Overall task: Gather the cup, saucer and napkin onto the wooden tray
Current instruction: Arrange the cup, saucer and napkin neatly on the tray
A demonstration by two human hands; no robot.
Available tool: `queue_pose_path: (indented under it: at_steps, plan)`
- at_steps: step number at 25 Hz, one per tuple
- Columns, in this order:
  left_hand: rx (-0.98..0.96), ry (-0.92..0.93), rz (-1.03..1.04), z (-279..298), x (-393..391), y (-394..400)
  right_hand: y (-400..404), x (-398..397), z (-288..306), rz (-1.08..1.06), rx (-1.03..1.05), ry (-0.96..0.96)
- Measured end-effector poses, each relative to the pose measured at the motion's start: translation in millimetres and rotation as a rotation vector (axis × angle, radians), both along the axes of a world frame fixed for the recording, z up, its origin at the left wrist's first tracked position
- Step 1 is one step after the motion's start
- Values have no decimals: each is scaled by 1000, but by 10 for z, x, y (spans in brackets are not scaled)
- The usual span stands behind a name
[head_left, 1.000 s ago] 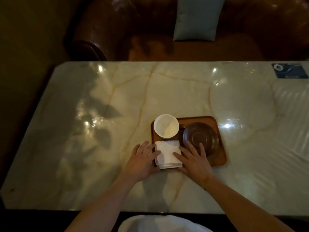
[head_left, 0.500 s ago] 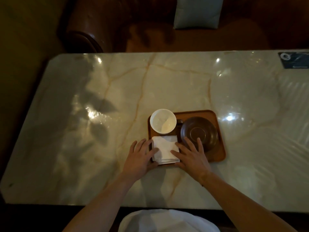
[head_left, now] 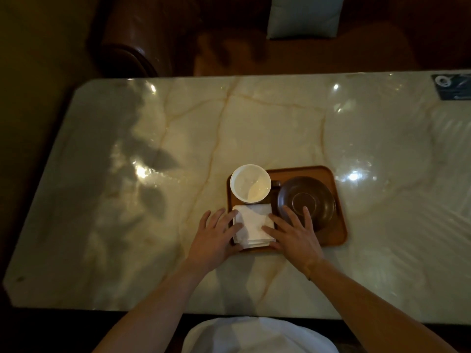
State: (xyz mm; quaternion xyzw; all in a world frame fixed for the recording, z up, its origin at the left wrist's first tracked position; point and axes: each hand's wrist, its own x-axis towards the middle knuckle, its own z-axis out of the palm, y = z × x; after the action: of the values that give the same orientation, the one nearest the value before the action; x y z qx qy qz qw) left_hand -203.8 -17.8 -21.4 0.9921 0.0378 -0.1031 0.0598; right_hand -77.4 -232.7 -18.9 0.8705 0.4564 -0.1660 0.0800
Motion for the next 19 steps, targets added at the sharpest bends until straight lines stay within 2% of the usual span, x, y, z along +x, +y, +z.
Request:
queue_pose_path:
  at_steps: [19]
  plan:
    - [-19,-35,12,-19,16,-19,79,-10,-36,17,-9,-11]
